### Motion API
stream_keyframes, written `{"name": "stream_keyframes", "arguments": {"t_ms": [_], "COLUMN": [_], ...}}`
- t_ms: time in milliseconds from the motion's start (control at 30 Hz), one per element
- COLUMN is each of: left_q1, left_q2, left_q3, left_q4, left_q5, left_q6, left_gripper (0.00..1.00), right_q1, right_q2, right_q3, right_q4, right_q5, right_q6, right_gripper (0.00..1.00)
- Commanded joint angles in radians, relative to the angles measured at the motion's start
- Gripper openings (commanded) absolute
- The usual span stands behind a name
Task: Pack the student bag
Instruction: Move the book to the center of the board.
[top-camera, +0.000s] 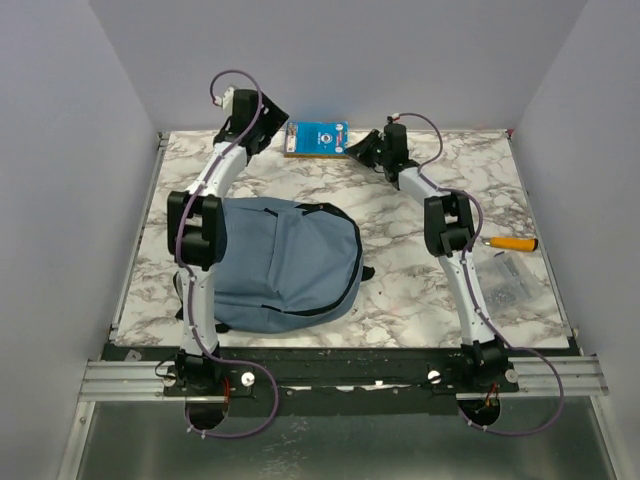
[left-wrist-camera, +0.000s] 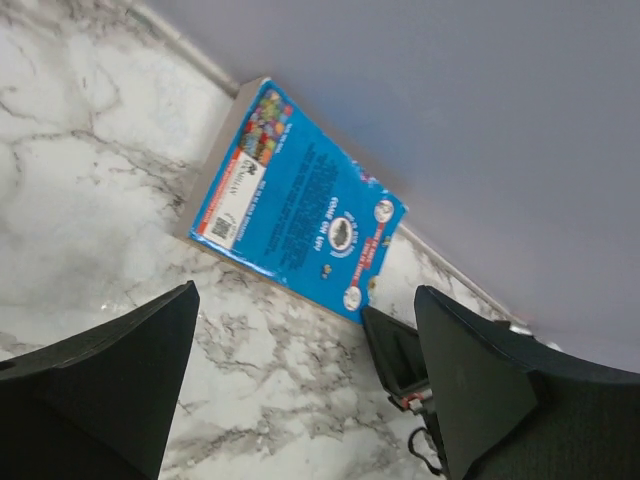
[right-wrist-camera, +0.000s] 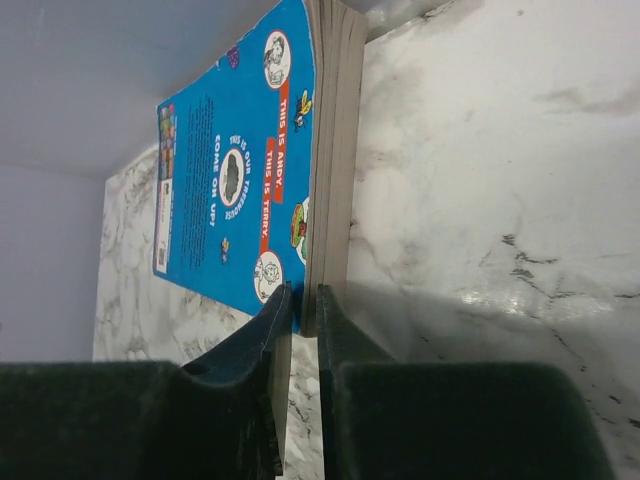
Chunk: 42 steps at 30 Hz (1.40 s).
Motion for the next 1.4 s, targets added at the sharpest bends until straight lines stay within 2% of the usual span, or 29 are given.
{"name": "stream_keyframes", "arguments": {"t_ms": [0,133,233,400,467,500,533,667,767,833,1033,1200,1367], "left_q1": [0.004,0.004,0.004,0.005,0.005,0.004,0.005,0.004,0.006,0.005,-0.001,-0.028,-0.07], "left_q2": [-0.226,-0.327,-0.402,-0.508,-0.533,-0.543,-0.552,-0.591,-0.636,-0.673,-0.776,-0.85,-0.878], "left_q3": [-0.094,-0.203,-0.279,-0.41,-0.433,-0.444,-0.451,-0.483,-0.52,-0.541,-0.623,-0.691,-0.679], "left_q4": [0.01,-0.002,-0.031,-0.049,-0.067,-0.073,-0.083,-0.113,-0.124,-0.135,-0.159,-0.178,-0.218], "left_q5": [0.043,0.081,0.077,0.093,0.095,0.099,0.101,0.142,0.177,0.199,0.317,0.387,0.405], "left_q6": [0.156,0.206,0.255,0.324,0.347,0.353,0.356,0.335,0.324,0.32,0.333,0.375,0.459], "left_gripper": [0.91,0.91,0.91,0.96,0.97,0.98,0.98,0.98,0.98,0.98,0.97,0.94,0.93], "right_q1": [0.033,0.064,0.102,0.145,0.128,0.117,0.103,0.059,0.04,0.036,0.033,0.035,0.036], "right_q2": [0.029,-0.032,-0.153,-0.418,-0.483,-0.504,-0.518,-0.506,-0.456,-0.396,-0.175,-0.152,-0.145], "right_q3": [-0.026,-0.105,-0.274,-0.685,-0.743,-0.756,-0.767,-0.725,-0.648,-0.559,-0.285,-0.308,-0.339], "right_q4": [-0.002,-0.005,-0.019,0.146,0.15,0.159,0.181,0.223,0.215,0.181,0.115,0.152,0.142], "right_q5": [-0.054,-0.117,-0.144,-0.209,-0.171,-0.162,-0.151,-0.078,-0.015,-0.001,-0.063,-0.04,-0.063], "right_q6": [-0.035,-0.08,-0.126,-0.112,-0.108,-0.103,-0.091,-0.062,-0.067,-0.089,-0.066,-0.067,-0.073], "right_gripper": [0.11,0.01,0.01,0.01,0.01,0.03,0.1,0.39,0.52,0.57,0.57,0.58,0.55]}}
